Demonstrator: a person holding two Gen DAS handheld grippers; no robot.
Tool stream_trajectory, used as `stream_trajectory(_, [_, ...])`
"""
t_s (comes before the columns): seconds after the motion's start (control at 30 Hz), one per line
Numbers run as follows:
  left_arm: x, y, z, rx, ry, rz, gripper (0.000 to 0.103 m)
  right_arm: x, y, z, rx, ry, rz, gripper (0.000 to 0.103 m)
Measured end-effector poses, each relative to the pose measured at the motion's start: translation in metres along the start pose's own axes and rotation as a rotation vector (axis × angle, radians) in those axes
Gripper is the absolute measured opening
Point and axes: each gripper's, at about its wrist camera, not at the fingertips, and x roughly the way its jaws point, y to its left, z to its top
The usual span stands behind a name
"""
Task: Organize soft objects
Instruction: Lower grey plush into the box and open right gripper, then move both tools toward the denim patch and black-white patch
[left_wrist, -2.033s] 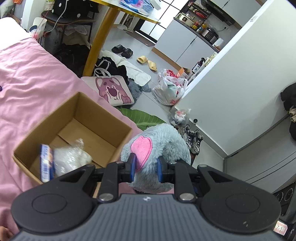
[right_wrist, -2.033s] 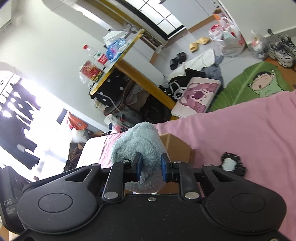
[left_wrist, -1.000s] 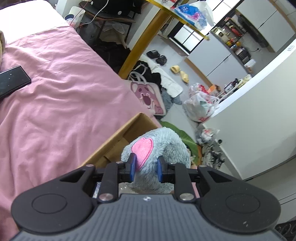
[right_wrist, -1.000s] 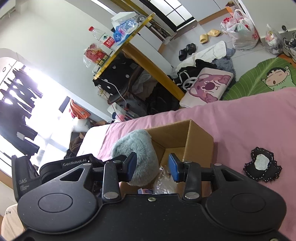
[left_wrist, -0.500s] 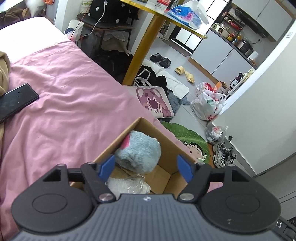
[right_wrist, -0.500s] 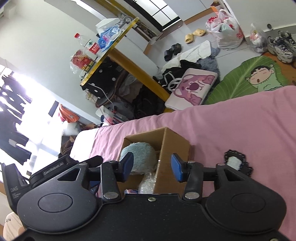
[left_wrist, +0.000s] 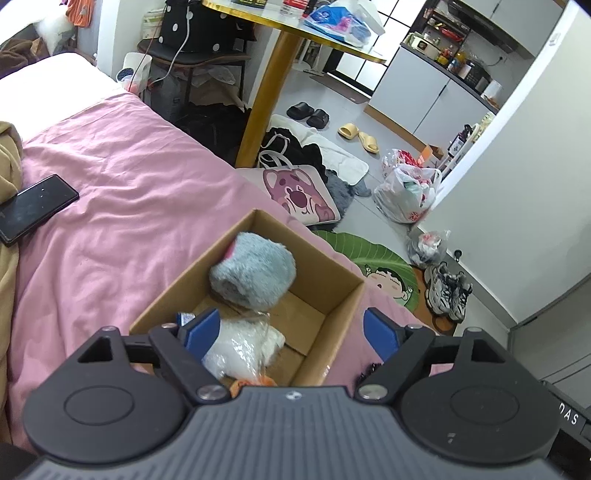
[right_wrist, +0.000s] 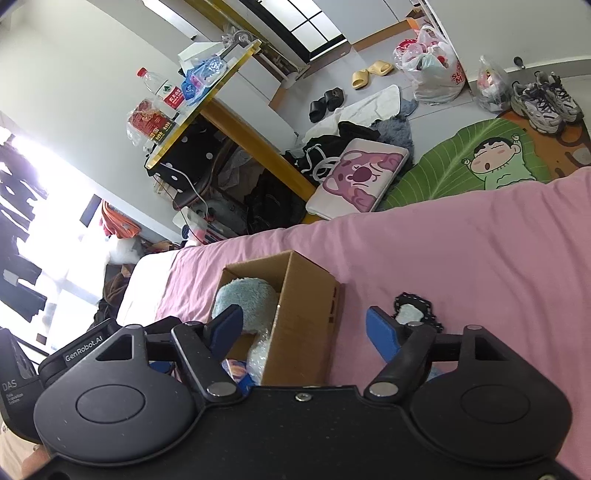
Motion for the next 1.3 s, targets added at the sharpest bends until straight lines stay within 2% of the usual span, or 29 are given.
stream_trajectory(0.17, [-0.008,-0.016,-0.012,0.038,0.000,-0.001,0.085,-0.009,-0.006,-0.003,-0.007,0.007,-0.007,0.075])
stream_trajectory(0.3, [-0.011,-0.028,-0.023,0.056,0.013,0.002,0.085,-0.016,-0.010,-0.004,-0.025,0.028,-0.022,0.085])
stream_trajectory(0.6, [-0.010,-0.048,-0.051,0.079,0.048,0.031,0.085,-0.029,-0.016,-0.001,-0.117,0.050,-0.047,0.094])
stream_trajectory(0.93, [-0.001,-0.064,-0.082,0.079,0.091,0.062,0.085,-0.022,-0.023,-0.001,-0.245,0.105,-0.056,0.095])
stream_trajectory(1.13, [0.011,-0.071,-0.099,0.090,0.127,0.072,0.085,-0.016,-0.027,-0.001,-0.279,0.137,-0.061,0.095])
stream_trajectory(1.3, [0.020,-0.076,-0.111,0.084,0.148,0.073,0.085,-0.012,-0.038,0.001,-0.269,0.142,-0.098,0.096])
